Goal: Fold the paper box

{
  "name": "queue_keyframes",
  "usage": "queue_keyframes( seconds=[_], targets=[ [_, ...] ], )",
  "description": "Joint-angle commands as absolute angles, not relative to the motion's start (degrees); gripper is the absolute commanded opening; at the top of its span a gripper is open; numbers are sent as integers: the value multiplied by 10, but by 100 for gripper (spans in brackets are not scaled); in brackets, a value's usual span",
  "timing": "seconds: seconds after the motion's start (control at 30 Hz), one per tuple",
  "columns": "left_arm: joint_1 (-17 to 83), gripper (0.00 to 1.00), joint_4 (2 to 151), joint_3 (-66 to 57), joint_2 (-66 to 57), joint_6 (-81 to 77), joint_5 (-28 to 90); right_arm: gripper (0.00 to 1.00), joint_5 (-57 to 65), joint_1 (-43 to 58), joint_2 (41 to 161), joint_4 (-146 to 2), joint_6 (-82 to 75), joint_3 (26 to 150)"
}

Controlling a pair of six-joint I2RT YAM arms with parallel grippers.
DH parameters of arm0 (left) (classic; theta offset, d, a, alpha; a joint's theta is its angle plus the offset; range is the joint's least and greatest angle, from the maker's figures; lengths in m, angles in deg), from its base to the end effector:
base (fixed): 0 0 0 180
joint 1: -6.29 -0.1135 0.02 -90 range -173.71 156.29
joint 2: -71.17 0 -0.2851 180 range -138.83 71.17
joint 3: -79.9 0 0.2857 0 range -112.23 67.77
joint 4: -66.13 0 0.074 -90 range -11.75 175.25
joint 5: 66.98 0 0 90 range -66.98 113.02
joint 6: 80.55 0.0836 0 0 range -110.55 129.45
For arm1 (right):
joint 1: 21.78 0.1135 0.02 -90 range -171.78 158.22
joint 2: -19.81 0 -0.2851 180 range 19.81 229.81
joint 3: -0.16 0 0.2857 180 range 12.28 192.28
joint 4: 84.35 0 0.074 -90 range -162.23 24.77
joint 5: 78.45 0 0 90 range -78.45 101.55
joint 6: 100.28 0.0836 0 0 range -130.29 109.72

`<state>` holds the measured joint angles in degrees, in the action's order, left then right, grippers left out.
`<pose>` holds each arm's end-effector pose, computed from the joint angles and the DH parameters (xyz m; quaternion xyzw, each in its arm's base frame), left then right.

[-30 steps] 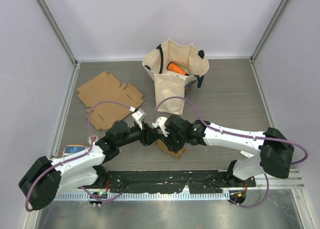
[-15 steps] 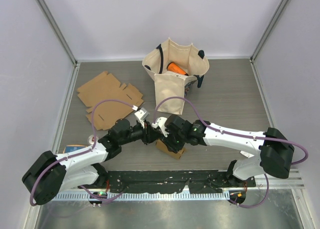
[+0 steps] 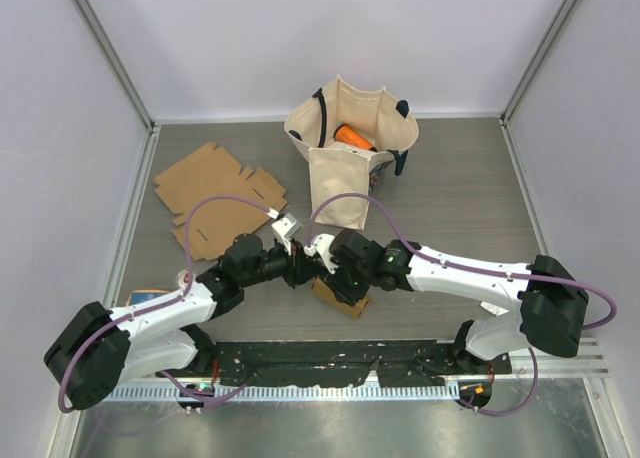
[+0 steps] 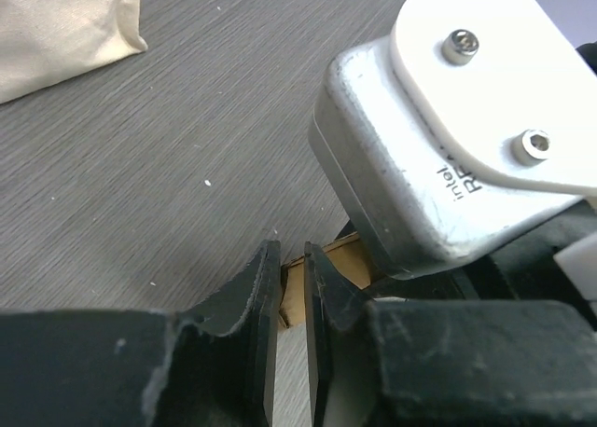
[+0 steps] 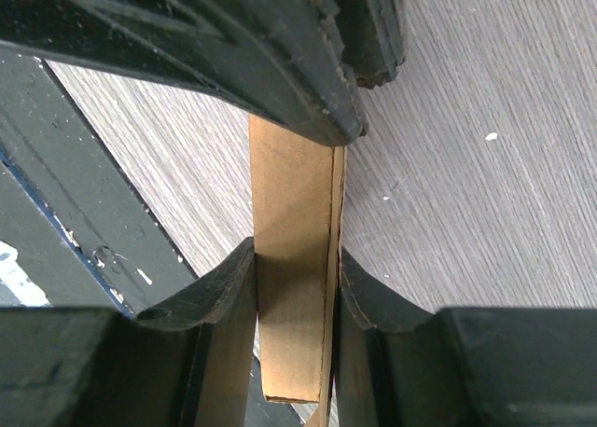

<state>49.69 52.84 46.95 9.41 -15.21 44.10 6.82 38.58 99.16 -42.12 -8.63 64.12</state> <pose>0.1842 -0.2155 0.1863 0.2366 0.7542 -0.4536 0.4116 0.1557 0.2876 0.1850 -0.4804 0.8307 0.1775 0.2184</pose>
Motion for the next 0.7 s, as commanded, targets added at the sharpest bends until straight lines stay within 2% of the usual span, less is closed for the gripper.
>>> queue_keyframes(
  seconds=[0.0,0.17,0.2,0.23,0.27,0.4,0.53,0.67],
  targets=[
    [498,18,537,442,95,-126,451,29,78,385,971,-434,-89,648],
    [501,14,538,440,86,-124,457,29,83,385,966,-435,-89,648],
    [502,16,538,440,85,-123,455,29,83,385,965,-434,-88,647],
    [504,23,540,439,85,-119,453,29,83,385,964,-435,-88,646],
    [507,26,542,440,86,-117,451,29,84,385,964,-434,-88,646],
    [508,28,543,440,89,-115,444,29,82,385,964,-434,-87,646],
    [508,12,546,437,90,-112,443,29,82,385,964,-437,-87,646],
    [509,2,546,433,85,-117,440,28,81,385,971,-438,-86,646]
  ],
)
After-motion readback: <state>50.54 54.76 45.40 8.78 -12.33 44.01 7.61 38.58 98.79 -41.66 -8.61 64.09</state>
